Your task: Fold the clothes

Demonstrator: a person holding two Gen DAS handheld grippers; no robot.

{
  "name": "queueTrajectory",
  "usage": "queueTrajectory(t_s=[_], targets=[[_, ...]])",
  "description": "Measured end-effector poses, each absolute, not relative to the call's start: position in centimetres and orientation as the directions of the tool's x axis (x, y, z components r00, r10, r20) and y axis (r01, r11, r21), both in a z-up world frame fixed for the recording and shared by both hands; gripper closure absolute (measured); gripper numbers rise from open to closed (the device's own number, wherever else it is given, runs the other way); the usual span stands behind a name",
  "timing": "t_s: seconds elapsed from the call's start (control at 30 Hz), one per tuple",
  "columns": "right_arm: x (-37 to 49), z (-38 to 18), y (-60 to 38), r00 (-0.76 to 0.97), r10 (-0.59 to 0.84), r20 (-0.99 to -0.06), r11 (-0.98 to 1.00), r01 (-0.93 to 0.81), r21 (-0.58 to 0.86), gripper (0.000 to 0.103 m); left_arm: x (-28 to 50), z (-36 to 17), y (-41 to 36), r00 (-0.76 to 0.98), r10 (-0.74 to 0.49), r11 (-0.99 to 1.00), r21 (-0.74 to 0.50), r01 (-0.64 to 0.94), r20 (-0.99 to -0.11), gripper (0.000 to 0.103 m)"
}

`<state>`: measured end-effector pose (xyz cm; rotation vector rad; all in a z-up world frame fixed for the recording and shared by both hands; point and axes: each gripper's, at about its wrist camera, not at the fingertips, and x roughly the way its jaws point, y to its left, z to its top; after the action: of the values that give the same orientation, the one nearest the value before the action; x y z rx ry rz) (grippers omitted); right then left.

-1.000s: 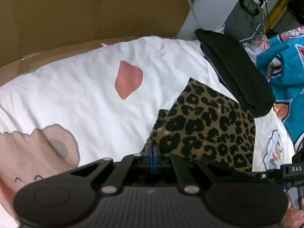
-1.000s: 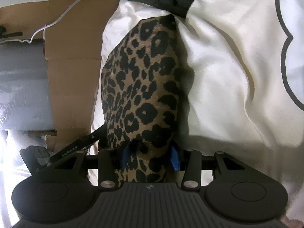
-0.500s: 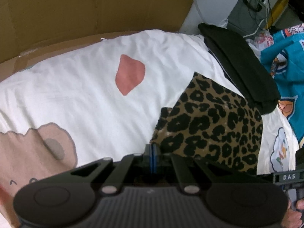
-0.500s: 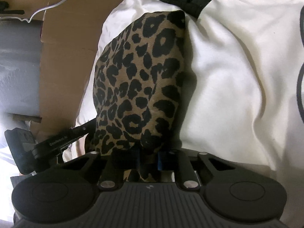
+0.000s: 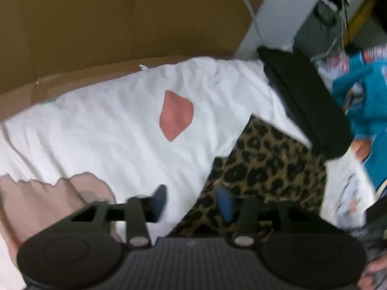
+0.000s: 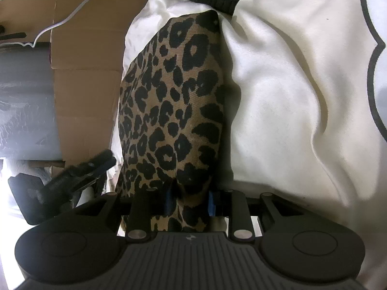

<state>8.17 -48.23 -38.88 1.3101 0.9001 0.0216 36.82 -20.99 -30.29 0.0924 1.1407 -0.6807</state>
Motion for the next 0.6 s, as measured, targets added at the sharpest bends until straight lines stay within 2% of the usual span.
queueTrajectory(t_s=[0.07,0.4,0.6], targets=[[8.2,-38.9,-48.3,0.67,0.491,-0.557,0.308,0.464,0.83,0.069,37.4,-30.1,-21.1,0.23,-0.469,0.789,-0.288,0.543,-0.853,0.029],[8.1,-38.8,-48.3,0.675,0.479,-0.561,0.296,0.477,0.828,0.07,38.6,-34.2,-23.0,0.055,-0.485,0.758,-0.388,0.524,-0.873,0.028],[8.5,-39.0,-48.7,0.671,0.495,-0.552,0.284,0.475,0.833,0.085,38.6,-35.1,-23.9,0.02,-0.534,0.693,-0.424,0.583,-0.846,0.028]])
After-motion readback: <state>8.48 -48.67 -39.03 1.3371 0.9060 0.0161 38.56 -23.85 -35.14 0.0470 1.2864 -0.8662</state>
